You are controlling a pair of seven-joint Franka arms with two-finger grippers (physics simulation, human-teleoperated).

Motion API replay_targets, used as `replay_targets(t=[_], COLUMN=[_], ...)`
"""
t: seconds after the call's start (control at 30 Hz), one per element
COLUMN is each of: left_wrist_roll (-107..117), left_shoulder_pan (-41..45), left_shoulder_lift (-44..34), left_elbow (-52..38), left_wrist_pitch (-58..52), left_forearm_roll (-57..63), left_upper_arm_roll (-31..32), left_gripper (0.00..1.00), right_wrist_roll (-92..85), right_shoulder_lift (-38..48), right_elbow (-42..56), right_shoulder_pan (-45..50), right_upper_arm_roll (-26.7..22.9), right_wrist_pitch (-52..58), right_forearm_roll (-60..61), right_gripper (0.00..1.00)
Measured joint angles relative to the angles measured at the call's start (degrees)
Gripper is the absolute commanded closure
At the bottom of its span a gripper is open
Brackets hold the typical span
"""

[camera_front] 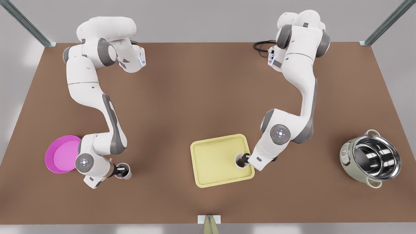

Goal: Use the left arm to pick up the white IKEA cup from the tray and place it on the middle-left position; use the right arm to pick up the white IKEA cup from the tray and place it on the middle-right position

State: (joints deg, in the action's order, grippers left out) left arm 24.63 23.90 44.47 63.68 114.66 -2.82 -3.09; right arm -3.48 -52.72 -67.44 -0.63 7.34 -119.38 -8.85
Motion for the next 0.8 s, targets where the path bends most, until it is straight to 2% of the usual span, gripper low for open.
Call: replay_targets(t=[0.03,0.07,0.1,0.33,0.53,0.6,0.7,0.8], left_wrist_roll=[0.5,0.9,1.3,2.0,2.0,1.9,1.9,1.9], left_shoulder_pan=[0.0,0.0,0.1,0.2,-1.2,-1.6,-1.5,-1.5], left_shoulder_lift=[0.0,0.1,0.4,1.4,3.1,3.5,4.3,5.2], left_elbow=[0.2,0.6,0.9,5.5,5.2,5.0,4.9,4.9], left_wrist_pitch=[0.1,0.2,0.4,-0.1,0.0,0.5,1.0,1.7], left_forearm_roll=[0.0,0.0,0.0,-0.2,-1.3,-1.4,-1.5,-1.7], left_upper_arm_roll=[0.1,0.1,0.2,1.3,1.5,1.5,1.5,1.6], left_gripper=[0.00,0.00,0.00,0.00,0.00,0.00,0.00,0.00], right_wrist_roll=[-1.1,-2.2,-3.2,-6.4,-10.9,-11.4,-11.3,-11.3], right_shoulder_lift=[-0.1,-0.1,-0.2,0.8,6.0,12.5,27.6,33.5], right_elbow=[-0.3,-0.4,-0.5,-0.5,-0.4,-0.3,-0.2,-3.4], right_shoulder_pan=[-0.1,-0.1,-0.1,-0.9,-2.5,-2.1,-4.0,-5.7], right_upper_arm_roll=[0.0,0.0,0.0,0.1,0.2,-0.3,-1.6,-1.8], right_wrist_pitch=[-1.1,-2.0,-2.8,-5.2,0.1,2.6,10.8,18.1], right_forearm_roll=[-0.4,-0.7,-0.9,-3.4,0.1,0.2,0.6,2.4], right_gripper=[0.75,0.40,0.00,0.00,0.00,0.00,0.00,0.00])
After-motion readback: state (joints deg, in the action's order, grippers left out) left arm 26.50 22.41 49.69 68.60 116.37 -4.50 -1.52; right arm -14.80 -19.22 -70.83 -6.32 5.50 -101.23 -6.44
